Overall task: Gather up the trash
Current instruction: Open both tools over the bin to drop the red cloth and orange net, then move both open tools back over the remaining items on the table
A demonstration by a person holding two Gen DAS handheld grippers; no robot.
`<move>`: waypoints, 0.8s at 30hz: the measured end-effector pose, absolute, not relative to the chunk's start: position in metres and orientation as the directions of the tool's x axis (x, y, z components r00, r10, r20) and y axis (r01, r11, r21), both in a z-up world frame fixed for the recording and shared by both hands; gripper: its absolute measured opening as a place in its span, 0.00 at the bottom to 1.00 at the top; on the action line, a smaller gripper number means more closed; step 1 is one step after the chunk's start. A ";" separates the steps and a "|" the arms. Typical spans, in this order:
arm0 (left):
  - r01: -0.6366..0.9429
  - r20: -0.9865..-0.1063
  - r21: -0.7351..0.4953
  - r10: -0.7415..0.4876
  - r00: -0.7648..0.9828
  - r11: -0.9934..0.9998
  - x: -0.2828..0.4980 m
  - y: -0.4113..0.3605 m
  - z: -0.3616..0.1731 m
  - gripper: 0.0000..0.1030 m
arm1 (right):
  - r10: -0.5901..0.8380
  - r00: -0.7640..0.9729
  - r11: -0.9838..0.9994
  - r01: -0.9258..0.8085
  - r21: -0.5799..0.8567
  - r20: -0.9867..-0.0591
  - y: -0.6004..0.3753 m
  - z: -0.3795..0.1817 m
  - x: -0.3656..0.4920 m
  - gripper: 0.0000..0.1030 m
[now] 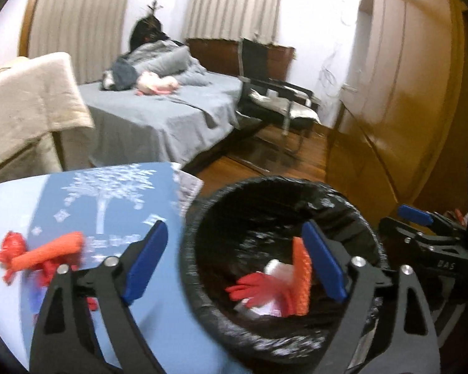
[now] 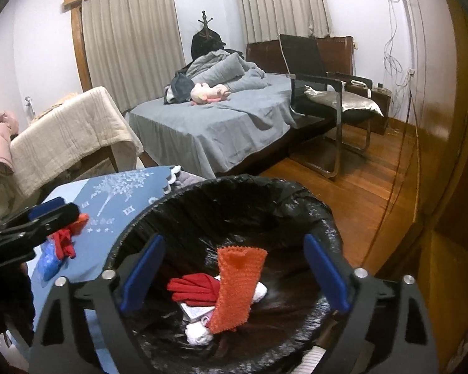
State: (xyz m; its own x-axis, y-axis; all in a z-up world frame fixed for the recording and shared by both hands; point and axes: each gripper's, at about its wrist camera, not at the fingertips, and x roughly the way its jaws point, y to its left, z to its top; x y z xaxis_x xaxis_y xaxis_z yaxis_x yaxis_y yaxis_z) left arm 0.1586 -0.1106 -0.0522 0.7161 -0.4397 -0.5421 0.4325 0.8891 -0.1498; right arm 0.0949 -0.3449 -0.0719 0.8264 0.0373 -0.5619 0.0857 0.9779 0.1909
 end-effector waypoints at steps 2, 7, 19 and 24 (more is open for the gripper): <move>0.407 -0.539 -0.145 -0.417 0.732 0.902 0.157 -0.099 -0.048 0.87 | 0.045 0.830 0.979 0.075 0.190 -0.557 -0.337 -0.070 0.097 0.90; 0.325 -0.529 -0.134 -0.345 0.775 0.936 0.152 -0.058 -0.043 0.88 | 0.075 0.840 0.981 0.035 0.191 -0.538 -0.314 -0.064 0.103 0.92; 0.125 -0.525 -0.104 -0.161 0.835 0.987 0.142 0.039 -0.043 0.88 | 0.189 0.828 0.976 -0.099 0.194 -0.528 -0.236 -0.060 0.135 0.93; 0.058 -0.527 -0.089 -0.096 0.844 0.994 0.137 0.072 -0.048 0.88 | 0.238 0.811 0.968 -0.151 0.201 -0.535 -0.200 -0.065 0.149 0.93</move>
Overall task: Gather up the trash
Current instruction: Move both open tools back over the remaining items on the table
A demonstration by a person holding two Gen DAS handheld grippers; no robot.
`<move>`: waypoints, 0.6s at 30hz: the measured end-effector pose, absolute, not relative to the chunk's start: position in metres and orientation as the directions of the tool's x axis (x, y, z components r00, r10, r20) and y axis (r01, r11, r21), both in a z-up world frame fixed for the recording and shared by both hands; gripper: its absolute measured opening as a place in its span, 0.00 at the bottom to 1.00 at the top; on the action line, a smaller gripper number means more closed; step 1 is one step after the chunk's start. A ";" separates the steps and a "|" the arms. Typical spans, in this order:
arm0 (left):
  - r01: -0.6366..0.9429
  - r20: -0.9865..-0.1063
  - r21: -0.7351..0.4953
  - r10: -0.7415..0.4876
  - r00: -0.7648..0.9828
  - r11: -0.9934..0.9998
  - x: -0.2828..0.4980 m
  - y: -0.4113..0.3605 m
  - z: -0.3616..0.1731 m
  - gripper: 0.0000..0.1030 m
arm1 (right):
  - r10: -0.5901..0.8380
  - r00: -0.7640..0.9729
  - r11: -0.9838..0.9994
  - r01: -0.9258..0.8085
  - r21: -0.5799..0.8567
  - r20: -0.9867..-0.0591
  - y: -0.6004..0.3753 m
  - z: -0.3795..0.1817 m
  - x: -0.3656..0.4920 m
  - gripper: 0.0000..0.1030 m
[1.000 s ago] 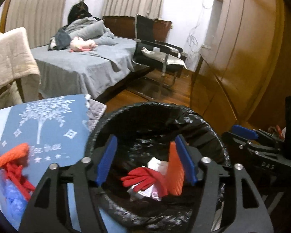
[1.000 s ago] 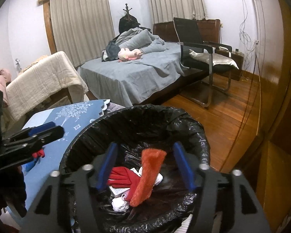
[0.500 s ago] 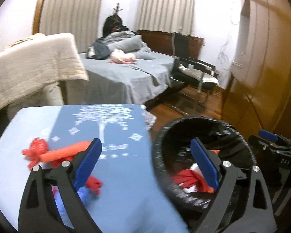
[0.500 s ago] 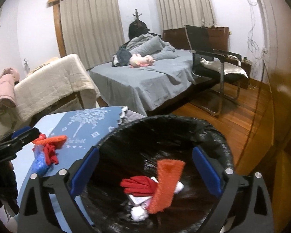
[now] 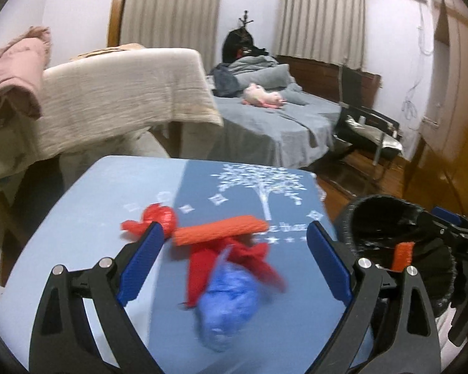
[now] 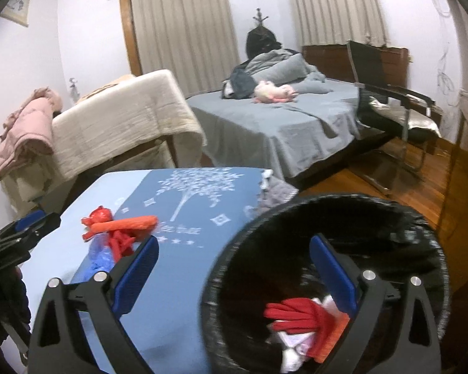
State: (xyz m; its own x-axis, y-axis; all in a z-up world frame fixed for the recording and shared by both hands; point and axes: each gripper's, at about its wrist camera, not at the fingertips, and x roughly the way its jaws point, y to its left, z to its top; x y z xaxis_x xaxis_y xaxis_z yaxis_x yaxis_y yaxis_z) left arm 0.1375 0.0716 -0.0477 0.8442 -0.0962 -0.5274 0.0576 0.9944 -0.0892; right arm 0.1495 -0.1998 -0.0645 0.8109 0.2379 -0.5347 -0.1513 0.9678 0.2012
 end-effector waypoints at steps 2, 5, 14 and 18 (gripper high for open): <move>0.033 -0.532 -0.079 -0.070 0.844 0.996 0.136 0.084 -0.050 0.88 | 0.259 0.802 0.963 -0.173 0.205 -0.538 -0.186 -0.067 0.153 0.93; 0.006 -0.539 -0.071 -0.044 0.841 0.997 0.133 0.097 -0.055 0.88 | 0.285 0.789 0.957 -0.203 0.207 -0.544 -0.165 -0.072 0.156 0.93; -0.048 -0.570 -0.059 0.006 0.822 0.997 0.126 0.131 -0.079 0.88 | 0.333 0.740 0.943 -0.277 0.186 -0.584 -0.112 -0.094 0.163 0.93; -0.033 -0.584 -0.068 -0.013 0.811 0.997 0.127 0.126 -0.089 0.88 | 0.324 0.734 0.945 -0.279 0.170 -0.597 -0.105 -0.101 0.163 0.93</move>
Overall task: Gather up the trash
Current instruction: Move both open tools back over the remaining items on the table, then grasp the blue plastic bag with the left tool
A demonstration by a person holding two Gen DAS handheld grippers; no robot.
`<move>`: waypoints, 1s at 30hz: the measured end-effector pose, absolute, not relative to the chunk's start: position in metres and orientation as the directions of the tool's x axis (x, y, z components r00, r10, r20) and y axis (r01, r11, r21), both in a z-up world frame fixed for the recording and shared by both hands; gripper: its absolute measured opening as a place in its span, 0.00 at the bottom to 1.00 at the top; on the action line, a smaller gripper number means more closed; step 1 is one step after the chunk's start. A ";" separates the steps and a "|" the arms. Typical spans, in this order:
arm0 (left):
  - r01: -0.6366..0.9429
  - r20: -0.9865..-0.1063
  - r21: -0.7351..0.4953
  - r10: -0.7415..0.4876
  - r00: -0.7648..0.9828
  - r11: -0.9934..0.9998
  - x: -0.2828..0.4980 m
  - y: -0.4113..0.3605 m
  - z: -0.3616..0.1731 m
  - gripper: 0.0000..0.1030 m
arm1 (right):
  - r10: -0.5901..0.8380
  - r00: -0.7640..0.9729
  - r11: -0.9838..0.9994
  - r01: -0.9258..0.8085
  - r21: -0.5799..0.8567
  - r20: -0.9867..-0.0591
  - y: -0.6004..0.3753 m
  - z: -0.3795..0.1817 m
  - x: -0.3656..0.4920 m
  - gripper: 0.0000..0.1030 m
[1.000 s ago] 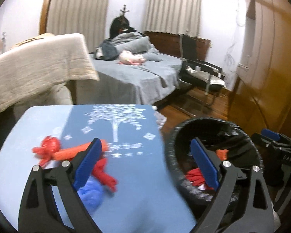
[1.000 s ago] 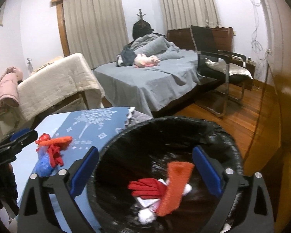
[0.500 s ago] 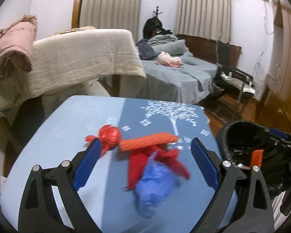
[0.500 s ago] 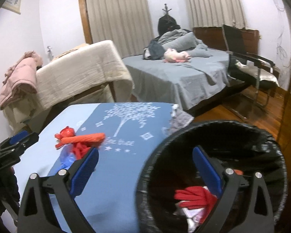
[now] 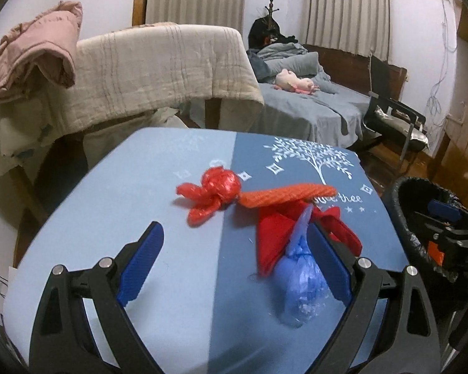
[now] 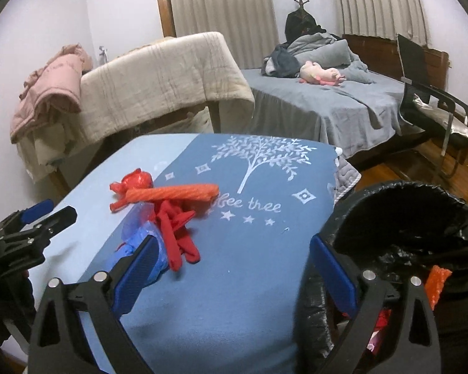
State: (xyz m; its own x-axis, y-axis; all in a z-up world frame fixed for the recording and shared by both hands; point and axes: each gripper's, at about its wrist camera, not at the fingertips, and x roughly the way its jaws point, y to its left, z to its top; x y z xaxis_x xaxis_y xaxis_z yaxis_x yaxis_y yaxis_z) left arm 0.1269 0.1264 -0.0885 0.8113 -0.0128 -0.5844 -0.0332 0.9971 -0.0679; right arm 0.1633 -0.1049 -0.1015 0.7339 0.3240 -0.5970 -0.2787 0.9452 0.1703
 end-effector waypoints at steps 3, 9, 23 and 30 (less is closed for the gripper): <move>-0.004 -0.599 -0.072 -0.040 0.800 0.997 0.131 0.116 -0.099 0.87 | 0.315 0.737 0.949 -0.267 0.171 -0.598 -0.109 -0.103 0.164 0.93; 0.040 -0.629 -0.101 -0.095 0.771 0.994 0.140 0.094 -0.118 0.87 | 0.297 0.746 0.955 -0.246 0.167 -0.597 -0.120 -0.103 0.167 0.93; 0.077 -0.739 -0.116 -0.138 0.659 0.990 0.164 0.059 -0.151 0.52 | 0.297 0.737 0.955 -0.233 0.184 -0.607 -0.130 -0.112 0.172 0.93; 0.076 -0.711 -0.143 -0.156 0.686 0.987 0.150 0.063 -0.138 0.44 | 0.304 0.737 0.952 -0.244 0.182 -0.604 -0.128 -0.109 0.171 0.93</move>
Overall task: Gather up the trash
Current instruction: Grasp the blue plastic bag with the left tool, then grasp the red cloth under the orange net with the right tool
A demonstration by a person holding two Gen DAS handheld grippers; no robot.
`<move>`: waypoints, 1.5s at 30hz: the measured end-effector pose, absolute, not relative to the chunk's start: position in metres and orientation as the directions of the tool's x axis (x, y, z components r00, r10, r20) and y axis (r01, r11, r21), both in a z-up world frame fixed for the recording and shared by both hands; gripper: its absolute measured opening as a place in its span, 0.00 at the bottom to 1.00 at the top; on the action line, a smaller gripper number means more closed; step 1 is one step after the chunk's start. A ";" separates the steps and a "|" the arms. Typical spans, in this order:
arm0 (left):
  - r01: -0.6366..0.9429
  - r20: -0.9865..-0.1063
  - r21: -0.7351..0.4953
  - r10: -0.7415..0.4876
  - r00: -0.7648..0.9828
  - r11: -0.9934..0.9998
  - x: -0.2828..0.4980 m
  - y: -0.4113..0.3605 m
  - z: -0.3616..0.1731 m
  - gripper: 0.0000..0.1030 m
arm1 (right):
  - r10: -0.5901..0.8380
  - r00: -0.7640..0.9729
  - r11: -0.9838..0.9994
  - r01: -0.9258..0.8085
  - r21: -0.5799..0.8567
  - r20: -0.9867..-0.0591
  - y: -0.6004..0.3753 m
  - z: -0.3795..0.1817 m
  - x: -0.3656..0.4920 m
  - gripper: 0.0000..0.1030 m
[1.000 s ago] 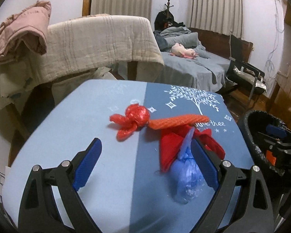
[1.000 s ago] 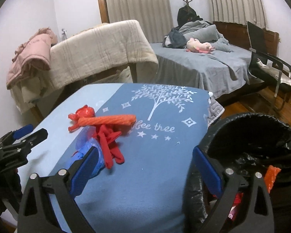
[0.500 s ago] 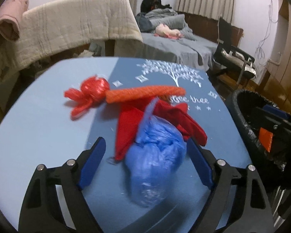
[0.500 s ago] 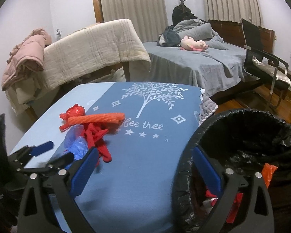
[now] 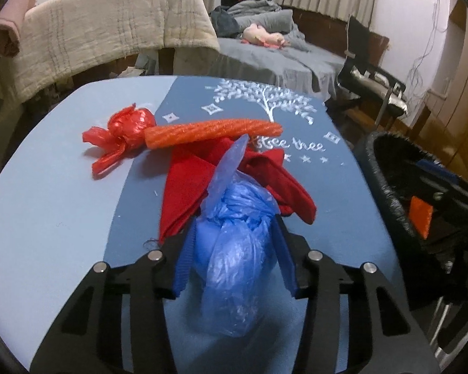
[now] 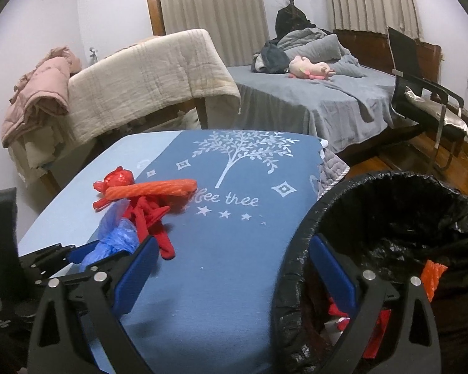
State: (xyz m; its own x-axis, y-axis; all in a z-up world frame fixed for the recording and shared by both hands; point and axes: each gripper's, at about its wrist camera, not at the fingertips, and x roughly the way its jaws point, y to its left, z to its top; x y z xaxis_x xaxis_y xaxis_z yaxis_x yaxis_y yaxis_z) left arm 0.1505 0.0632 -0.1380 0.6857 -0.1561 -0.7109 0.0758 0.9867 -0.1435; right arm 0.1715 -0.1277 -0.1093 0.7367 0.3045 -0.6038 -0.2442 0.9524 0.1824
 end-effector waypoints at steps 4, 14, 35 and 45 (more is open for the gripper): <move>0.069 -0.675 -0.139 -0.146 0.723 0.988 0.137 0.073 -0.123 0.44 | 0.310 0.736 0.951 -0.252 0.180 -0.602 -0.124 -0.108 0.172 0.93; -0.055 -0.641 -0.104 -0.025 0.767 0.993 0.127 0.128 -0.106 0.44 | 0.359 0.708 0.932 -0.309 0.191 -0.609 -0.093 -0.109 0.180 0.93; -0.160 -0.638 -0.075 0.076 0.766 0.984 0.141 0.184 -0.113 0.44 | 0.416 0.604 0.901 -0.377 0.216 -0.680 0.002 -0.141 0.221 0.92; -0.187 -0.640 -0.072 0.098 0.762 0.980 0.144 0.202 -0.117 0.44 | 0.372 0.567 0.912 -0.370 0.177 -0.735 0.031 -0.156 0.237 0.92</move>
